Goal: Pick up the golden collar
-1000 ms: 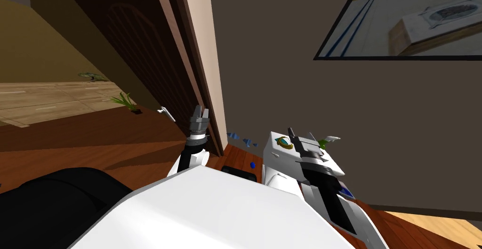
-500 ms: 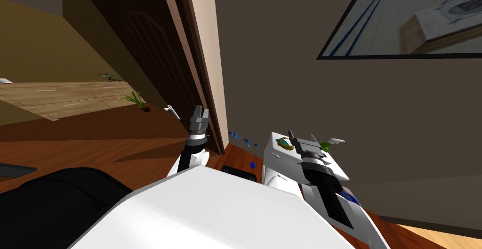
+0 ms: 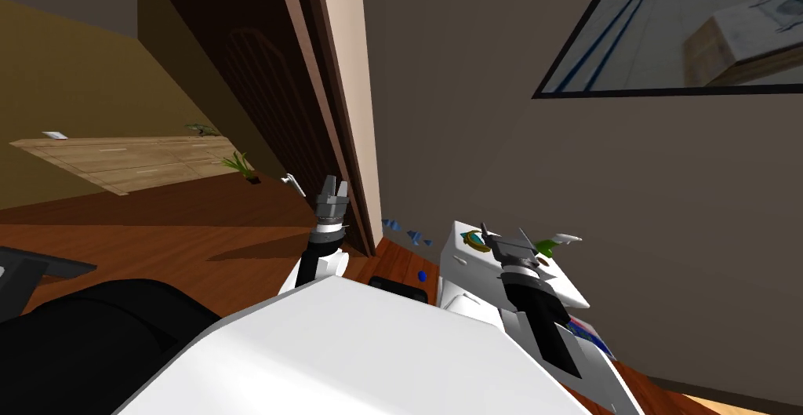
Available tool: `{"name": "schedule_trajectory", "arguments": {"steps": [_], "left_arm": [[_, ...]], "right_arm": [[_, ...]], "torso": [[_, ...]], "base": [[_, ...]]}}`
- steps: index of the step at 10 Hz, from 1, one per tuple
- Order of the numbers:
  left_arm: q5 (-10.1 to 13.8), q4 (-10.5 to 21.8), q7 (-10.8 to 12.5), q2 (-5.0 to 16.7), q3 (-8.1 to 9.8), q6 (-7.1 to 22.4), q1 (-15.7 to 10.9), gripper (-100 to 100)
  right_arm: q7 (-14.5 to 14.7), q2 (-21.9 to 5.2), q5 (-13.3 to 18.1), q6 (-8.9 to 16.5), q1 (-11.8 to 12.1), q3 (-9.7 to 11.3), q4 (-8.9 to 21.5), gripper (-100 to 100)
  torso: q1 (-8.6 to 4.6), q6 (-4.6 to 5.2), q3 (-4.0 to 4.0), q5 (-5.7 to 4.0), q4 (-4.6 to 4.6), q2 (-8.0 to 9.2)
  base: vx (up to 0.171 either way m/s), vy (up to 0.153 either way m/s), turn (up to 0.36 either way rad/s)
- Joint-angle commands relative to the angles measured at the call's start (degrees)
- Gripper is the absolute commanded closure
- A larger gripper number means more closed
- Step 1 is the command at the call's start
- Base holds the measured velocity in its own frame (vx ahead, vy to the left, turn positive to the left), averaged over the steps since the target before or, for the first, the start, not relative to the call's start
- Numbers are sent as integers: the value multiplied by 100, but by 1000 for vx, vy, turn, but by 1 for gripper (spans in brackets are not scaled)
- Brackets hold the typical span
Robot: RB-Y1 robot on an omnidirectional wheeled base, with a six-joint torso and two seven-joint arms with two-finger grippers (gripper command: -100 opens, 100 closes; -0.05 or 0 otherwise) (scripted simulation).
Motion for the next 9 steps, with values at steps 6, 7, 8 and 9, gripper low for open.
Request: {"name": "schedule_trajectory", "arguments": {"steps": [6, 7, 8, 9], "left_arm": [[0, 0, 0, 0, 0, 0, 1, 0], [0, 0, 0, 0, 0, 0, 0, 0], [0, 0, 0, 0, 0, 0, 0, 0], [0, 0, 0, 0, 0, 0, 1, 0]], "right_arm": [[1016, -31, 319, 746, 62, 50, 48, -100], [1159, -31, 319, 756, 62, 50, 48, -100], [1239, -31, 319, 756, 62, 50, 48, -100], [1450, -15, 460, 1032, 84, 88, 89, -100]], "torso": [[0, 3, -4, 0, -1, -8], [0, 1, 0, 0, 0, -1], [0, 1, 1, 0, 1, 1], [0, 3, -2, 0, 0, -5]], "base": [[-20, 0, 65], [-36, 0, 118], [-9, 0, 30], [-31, 0, 102]]}}
